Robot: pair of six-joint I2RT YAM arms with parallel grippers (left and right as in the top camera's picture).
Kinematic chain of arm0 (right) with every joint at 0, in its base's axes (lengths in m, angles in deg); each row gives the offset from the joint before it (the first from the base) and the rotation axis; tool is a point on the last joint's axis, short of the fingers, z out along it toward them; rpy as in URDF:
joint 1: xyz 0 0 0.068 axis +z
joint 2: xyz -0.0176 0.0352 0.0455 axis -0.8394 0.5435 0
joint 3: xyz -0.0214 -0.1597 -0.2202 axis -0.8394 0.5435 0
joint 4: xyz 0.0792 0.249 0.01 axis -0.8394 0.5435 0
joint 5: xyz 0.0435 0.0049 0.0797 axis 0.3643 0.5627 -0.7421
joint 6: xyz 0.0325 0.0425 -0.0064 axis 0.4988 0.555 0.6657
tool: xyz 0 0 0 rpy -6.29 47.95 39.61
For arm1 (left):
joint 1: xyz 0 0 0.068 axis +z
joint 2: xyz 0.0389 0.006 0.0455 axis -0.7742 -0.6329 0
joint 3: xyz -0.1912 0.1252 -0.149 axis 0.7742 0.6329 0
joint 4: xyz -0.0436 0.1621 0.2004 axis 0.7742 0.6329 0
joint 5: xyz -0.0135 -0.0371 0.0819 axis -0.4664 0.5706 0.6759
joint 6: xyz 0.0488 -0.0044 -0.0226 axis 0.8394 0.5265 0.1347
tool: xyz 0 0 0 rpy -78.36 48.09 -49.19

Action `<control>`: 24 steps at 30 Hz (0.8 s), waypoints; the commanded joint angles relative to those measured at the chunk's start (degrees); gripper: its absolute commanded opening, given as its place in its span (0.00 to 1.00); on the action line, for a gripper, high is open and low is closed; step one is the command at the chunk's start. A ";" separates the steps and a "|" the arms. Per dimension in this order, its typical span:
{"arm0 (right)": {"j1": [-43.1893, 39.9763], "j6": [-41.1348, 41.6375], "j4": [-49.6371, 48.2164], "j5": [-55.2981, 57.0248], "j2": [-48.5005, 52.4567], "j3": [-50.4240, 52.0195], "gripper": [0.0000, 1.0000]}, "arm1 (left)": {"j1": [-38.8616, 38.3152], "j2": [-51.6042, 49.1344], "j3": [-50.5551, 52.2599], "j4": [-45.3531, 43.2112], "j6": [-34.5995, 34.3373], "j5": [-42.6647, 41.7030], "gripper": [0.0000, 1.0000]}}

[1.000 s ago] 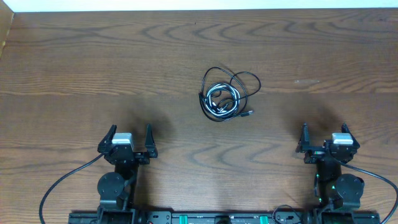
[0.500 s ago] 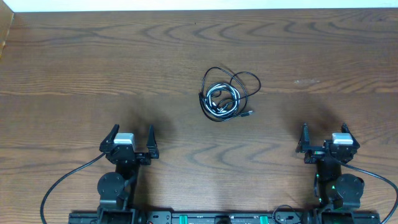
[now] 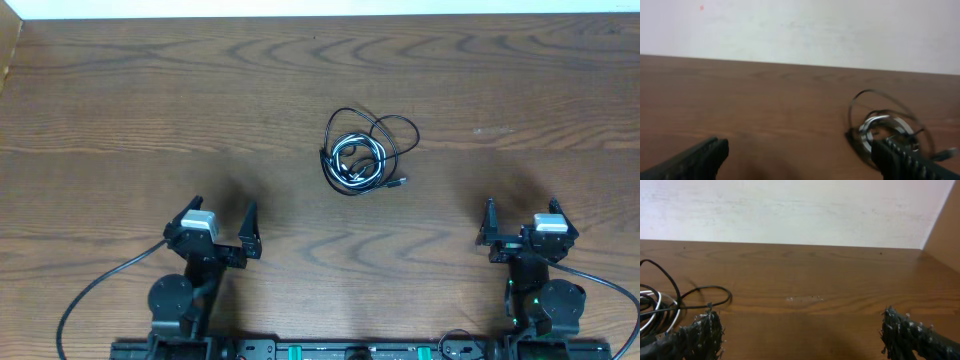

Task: Untangle cables
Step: 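Move the left gripper forward and lower it onto the cable bundle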

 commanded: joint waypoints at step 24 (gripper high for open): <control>0.48 -0.46 0.20 0.48 -0.20 0.11 0.99 | 0.17 -37.81 -41.29 29.81 -8.07 -16.63 0.98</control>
